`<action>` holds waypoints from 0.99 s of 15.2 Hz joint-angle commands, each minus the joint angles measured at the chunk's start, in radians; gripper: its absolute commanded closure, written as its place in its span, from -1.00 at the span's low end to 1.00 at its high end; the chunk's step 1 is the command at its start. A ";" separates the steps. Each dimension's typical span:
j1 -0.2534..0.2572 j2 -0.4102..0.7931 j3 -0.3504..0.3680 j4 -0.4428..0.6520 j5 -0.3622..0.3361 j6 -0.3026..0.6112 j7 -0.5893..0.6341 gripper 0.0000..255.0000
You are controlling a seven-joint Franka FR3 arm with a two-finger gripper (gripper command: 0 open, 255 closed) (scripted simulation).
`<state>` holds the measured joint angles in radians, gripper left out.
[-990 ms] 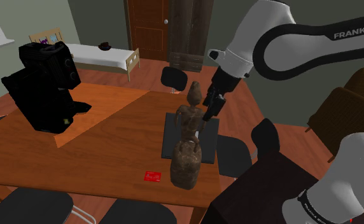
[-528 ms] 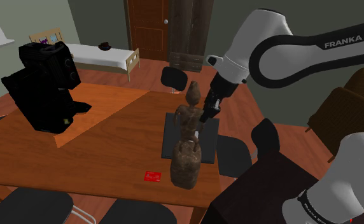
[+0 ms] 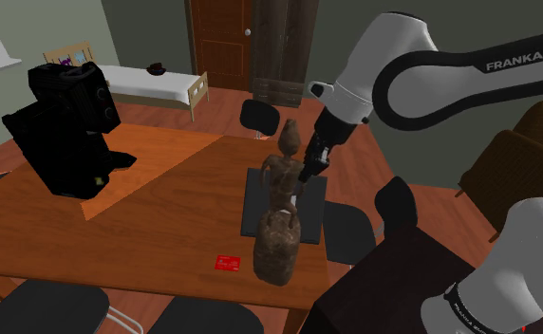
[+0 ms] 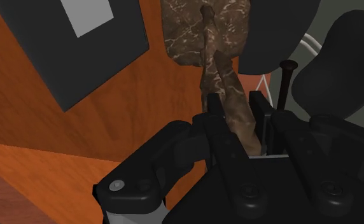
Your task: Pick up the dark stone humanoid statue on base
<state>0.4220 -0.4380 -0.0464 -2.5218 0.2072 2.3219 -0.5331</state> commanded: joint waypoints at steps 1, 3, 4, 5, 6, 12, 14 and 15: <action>-0.001 -0.007 0.000 0.016 -0.003 -0.023 0.005 1.00; -0.003 -0.016 0.001 0.036 -0.008 -0.052 0.011 1.00; -0.004 -0.020 0.002 0.046 -0.010 -0.066 0.014 1.00; -0.005 -0.024 0.002 0.056 -0.012 -0.080 0.018 1.00; -0.006 -0.028 0.002 0.067 -0.014 -0.094 0.020 1.00; -0.010 -0.045 0.003 0.134 -0.025 -0.177 0.037 1.00; -0.011 -0.049 0.004 0.158 -0.028 -0.205 0.042 1.00; -0.011 -0.050 0.004 0.159 -0.028 -0.207 0.043 1.00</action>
<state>0.4112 -0.4868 -0.0432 -2.3757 0.1797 2.1245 -0.4930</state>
